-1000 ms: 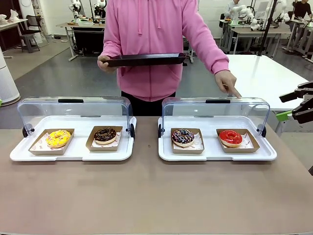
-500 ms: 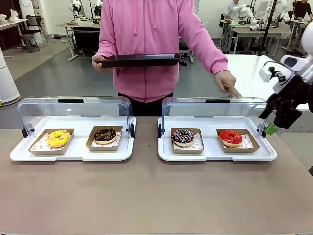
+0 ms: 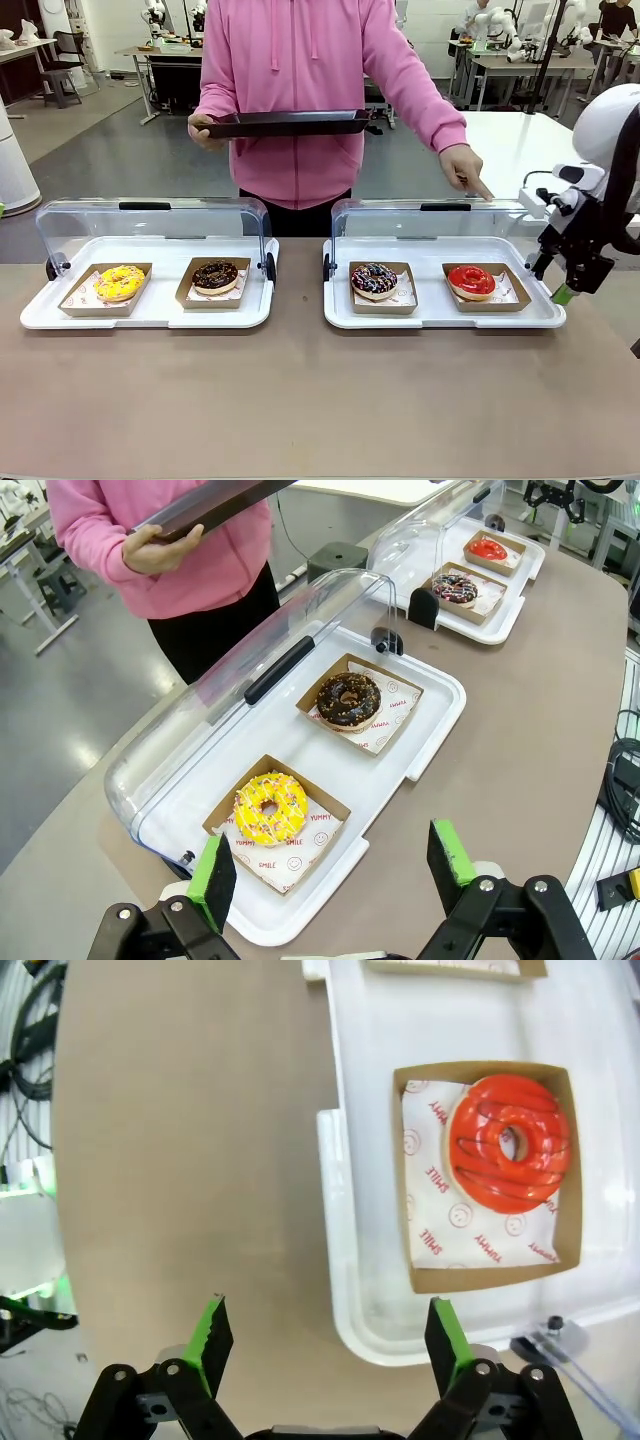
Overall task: Provide the desired donut to the person.
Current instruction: Pick up and lift the Paper togo box containing the Donut pointed at by the person.
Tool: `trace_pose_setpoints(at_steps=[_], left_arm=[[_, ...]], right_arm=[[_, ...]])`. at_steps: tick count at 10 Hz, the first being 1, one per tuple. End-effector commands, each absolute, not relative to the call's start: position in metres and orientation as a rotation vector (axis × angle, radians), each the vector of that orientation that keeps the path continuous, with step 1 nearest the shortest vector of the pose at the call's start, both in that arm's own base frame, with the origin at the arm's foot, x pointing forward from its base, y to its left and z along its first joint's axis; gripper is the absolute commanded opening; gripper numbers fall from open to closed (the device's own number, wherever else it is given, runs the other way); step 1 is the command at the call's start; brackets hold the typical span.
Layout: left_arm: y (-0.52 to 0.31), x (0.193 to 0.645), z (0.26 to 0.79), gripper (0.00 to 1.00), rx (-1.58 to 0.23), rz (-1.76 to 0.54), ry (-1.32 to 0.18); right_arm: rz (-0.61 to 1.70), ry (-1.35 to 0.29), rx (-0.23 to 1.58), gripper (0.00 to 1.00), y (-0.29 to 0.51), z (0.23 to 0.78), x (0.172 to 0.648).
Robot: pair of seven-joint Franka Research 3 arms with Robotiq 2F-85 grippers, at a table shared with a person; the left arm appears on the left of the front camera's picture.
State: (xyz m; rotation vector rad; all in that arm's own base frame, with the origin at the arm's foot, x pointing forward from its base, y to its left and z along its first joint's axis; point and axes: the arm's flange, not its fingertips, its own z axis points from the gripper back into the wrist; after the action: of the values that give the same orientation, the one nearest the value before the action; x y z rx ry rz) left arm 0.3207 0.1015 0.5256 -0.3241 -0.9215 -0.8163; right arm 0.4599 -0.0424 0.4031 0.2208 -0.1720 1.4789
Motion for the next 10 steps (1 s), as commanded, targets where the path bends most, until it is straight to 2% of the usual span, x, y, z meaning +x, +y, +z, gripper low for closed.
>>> trace_pose_setpoints(at_steps=[1, 6, 10], left_arm=[[0.101, 0.321, 0.526, 1.0, -0.33, -0.811, -0.92], [0.101, 0.321, 0.526, 1.0, -0.33, -0.811, -0.92], [0.101, 0.321, 0.526, 1.0, -0.33, -0.811, -0.92]], right_arm=[[1.518, -0.165, 0.198, 1.0, -0.043, 0.393, 0.475], [1.511, -0.131, 0.181, 1.0, -0.033, 0.363, 0.51], [1.51, -0.104, 0.166, 1.0, -0.022, 0.345, 0.513]])
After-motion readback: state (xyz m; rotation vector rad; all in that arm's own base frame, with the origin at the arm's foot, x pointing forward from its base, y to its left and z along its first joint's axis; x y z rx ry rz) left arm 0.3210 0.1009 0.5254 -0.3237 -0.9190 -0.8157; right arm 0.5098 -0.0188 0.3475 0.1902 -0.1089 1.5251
